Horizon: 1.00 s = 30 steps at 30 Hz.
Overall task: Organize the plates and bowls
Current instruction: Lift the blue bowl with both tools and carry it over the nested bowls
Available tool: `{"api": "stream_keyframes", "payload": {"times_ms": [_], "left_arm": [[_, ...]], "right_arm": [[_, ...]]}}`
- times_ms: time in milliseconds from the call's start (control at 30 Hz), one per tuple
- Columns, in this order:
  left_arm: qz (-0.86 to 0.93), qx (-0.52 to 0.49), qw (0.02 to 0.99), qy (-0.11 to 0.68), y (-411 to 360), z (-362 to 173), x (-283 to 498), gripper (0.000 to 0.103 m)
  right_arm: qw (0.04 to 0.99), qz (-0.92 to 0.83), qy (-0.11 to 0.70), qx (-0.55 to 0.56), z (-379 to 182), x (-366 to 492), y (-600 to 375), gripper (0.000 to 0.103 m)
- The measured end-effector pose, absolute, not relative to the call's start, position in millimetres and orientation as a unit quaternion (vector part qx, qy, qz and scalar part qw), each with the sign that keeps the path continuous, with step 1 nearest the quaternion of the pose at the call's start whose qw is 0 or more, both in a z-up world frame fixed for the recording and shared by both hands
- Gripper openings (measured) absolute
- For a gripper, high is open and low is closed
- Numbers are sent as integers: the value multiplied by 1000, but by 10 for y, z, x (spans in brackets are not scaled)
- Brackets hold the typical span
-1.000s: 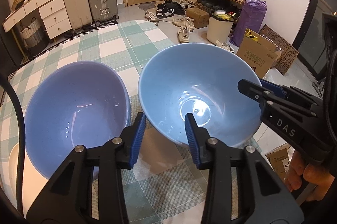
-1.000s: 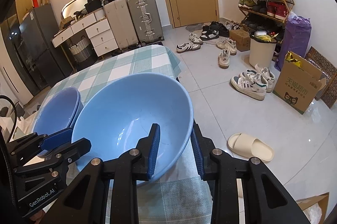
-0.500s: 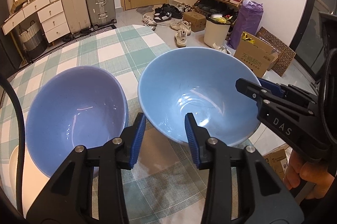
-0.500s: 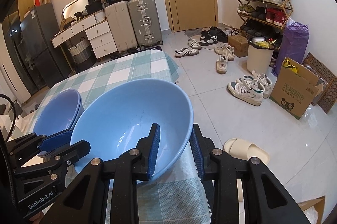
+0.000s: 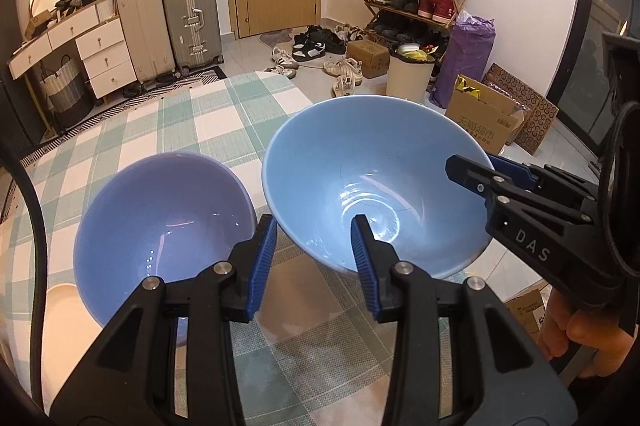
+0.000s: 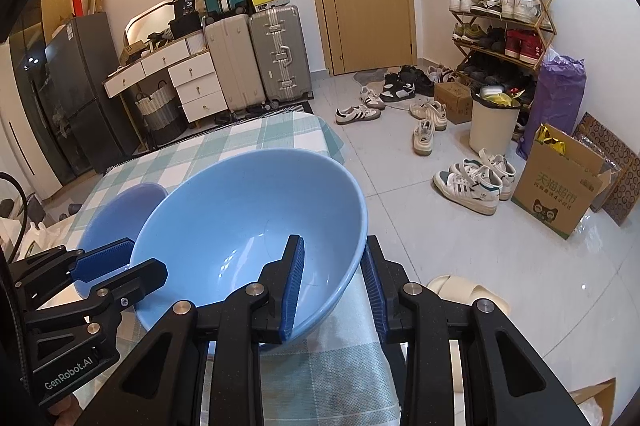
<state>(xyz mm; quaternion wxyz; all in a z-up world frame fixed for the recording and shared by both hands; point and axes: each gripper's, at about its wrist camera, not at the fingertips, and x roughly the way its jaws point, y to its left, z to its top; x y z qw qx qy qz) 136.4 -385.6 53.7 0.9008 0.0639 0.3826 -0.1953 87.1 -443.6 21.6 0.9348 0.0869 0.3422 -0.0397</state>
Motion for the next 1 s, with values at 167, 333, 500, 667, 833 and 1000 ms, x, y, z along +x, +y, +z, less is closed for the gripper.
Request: {"api": "stream_keyframes", "payload": {"times_ms": [167,333,500,667,833,1000], "left_arm": [[-196,68,907,367,-3840,672,1249,35],[-198,72,912,352,-3820,813,1112,35],[-201,63,917,339,-3768,976,1005,35],[-199,65,922,327,-3734,1152,906,35],[-198,65,926,315,-3699,1319,786,35],[-194,62,929,307,-3659,1459,691,35]], "right_arm": [[939,-39,330,86,315,811,-4420,30],[944,-42,317,80,422,738,-4378,30],[949,-44,304,73,550,673,-4314,30],[955,-42,286,69,680,596,-4258,30],[957,-34,277,72,783,544,-4220,30],[959,-27,272,71,877,536,-4166,30]]}}
